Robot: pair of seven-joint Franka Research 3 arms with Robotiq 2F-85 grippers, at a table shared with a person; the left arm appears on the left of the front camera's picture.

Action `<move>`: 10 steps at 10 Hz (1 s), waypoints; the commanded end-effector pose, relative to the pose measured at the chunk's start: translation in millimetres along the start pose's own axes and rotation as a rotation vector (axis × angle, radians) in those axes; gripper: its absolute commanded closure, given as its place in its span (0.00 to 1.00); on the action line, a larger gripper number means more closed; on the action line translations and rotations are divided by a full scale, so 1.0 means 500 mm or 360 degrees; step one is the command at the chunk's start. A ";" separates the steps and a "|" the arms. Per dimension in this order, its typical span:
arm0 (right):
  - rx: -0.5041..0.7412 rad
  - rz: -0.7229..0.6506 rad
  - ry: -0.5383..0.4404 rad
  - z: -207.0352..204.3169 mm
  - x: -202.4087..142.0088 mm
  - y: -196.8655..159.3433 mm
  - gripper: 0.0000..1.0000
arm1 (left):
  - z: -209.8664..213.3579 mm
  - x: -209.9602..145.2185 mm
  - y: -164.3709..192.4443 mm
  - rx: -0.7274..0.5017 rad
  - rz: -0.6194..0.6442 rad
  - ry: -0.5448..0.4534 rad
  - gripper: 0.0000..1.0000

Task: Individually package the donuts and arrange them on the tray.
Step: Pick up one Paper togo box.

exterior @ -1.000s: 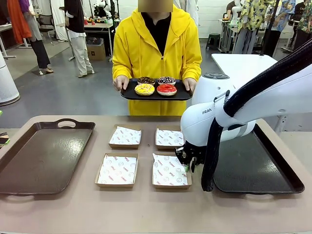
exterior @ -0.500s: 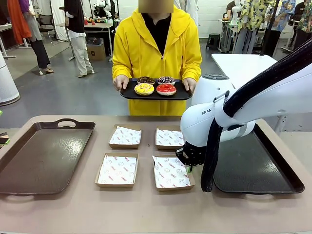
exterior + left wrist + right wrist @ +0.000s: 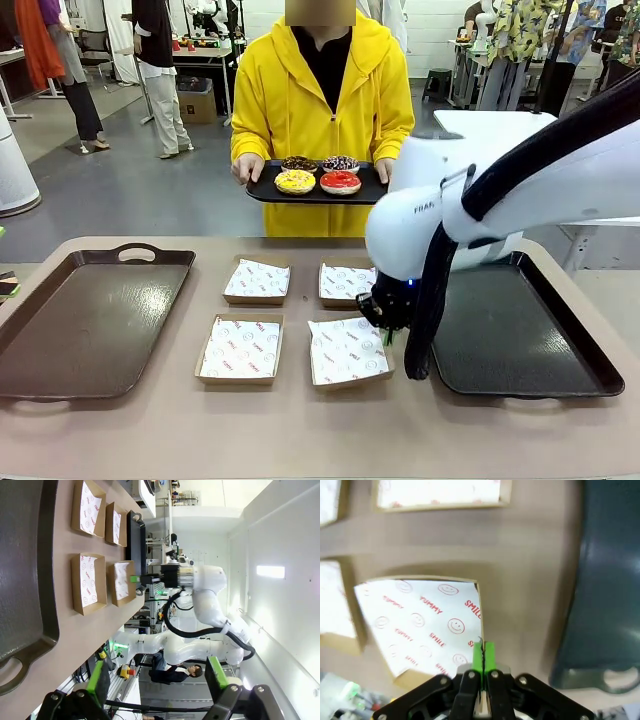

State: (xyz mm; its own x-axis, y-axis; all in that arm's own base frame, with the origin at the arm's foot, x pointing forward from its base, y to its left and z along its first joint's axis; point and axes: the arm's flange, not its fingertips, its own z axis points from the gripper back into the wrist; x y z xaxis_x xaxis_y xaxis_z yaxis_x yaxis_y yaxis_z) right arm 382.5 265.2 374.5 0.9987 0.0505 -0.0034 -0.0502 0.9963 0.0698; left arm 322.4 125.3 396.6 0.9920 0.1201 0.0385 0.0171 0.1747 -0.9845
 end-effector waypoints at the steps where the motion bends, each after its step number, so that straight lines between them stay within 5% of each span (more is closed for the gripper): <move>1: 0.0013 0.0036 0.0021 0.117 -0.008 0.017 1.00 | 0.001 -0.002 -0.003 -0.0033 -0.0015 -0.0016 0.00; 6: -0.0014 -0.0054 -0.0032 0.331 0.112 0.050 1.00 | 0.001 -0.002 -0.003 -0.0033 -0.0015 -0.0016 0.00; 10: -0.0059 -0.0192 -0.0014 0.364 0.295 0.002 1.00 | 0.001 -0.002 -0.003 -0.0033 -0.0015 -0.0016 0.00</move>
State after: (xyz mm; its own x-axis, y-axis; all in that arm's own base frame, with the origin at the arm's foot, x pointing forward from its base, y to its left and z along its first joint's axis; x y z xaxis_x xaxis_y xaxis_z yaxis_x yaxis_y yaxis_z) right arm 510.0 253.9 549.8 0.9992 -0.0286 0.0292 0.0268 0.9978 0.0600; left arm 322.3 125.5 396.6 0.9919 0.1207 0.0385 0.0170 0.1746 -0.9845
